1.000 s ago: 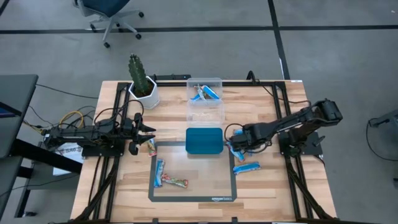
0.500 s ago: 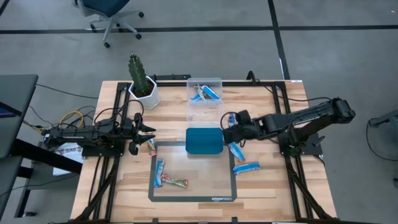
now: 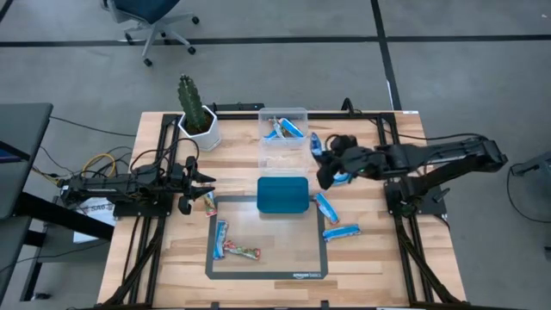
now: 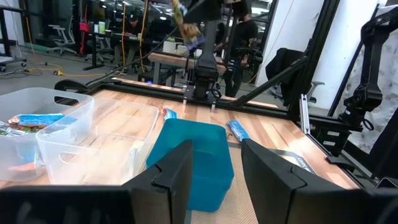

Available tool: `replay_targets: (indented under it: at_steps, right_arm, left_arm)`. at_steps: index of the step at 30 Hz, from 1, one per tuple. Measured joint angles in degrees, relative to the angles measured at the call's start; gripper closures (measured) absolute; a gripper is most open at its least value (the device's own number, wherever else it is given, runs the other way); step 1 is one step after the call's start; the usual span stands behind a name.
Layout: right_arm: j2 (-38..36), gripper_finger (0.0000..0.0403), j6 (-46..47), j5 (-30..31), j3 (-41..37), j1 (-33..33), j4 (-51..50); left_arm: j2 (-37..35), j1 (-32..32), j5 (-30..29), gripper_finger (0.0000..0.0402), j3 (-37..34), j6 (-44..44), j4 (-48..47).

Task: Pick and place Granola Bars by type
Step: Put the blue granola bar into the bottom transparent bin

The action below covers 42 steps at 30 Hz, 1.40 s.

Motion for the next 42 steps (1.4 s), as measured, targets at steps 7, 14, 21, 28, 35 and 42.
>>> replay_targets:
  at_steps: [7, 14, 21, 28, 35, 42]
  right_arm:
    - [-2.07, 0.0361, -5.5, 0.33, 0.0, -0.89, -0.26]
    - [0.7, 0.0361, -10.77, -4.71, 0.15, -4.43, 3.07]
    - [8.28, 0.0361, -12.53, -13.35, 0.03, -10.78, 5.05]
    - [19.39, 0.0361, -19.75, -18.45, 6.89, -18.07, 1.75]
    - [31.4, 0.036, -25.02, -25.73, 18.01, -22.54, -5.9]
    - [38.57, 0.0341, -27.49, -26.52, 26.07, -23.63, -12.99]
  left_arm:
    - [0.0, 0.0, 0.02, 0.0272, 0.0, 0.0, 0.0]
    - [0.0, -0.01, 0.03, 0.0272, -0.01, 0.0, 0.0]
    - [-0.02, -0.01, -0.01, 0.0272, 0.0, 0.0, 0.0]
    - [0.0, 0.0, 0.01, 0.0272, 0.0, 0.0, 0.0]
    - [0.0, -0.02, 0.0, 0.0272, 0.0, 0.0, 0.0]
    - [0.0, -0.01, 0.0, 0.0272, 0.0, 0.0, 0.0]
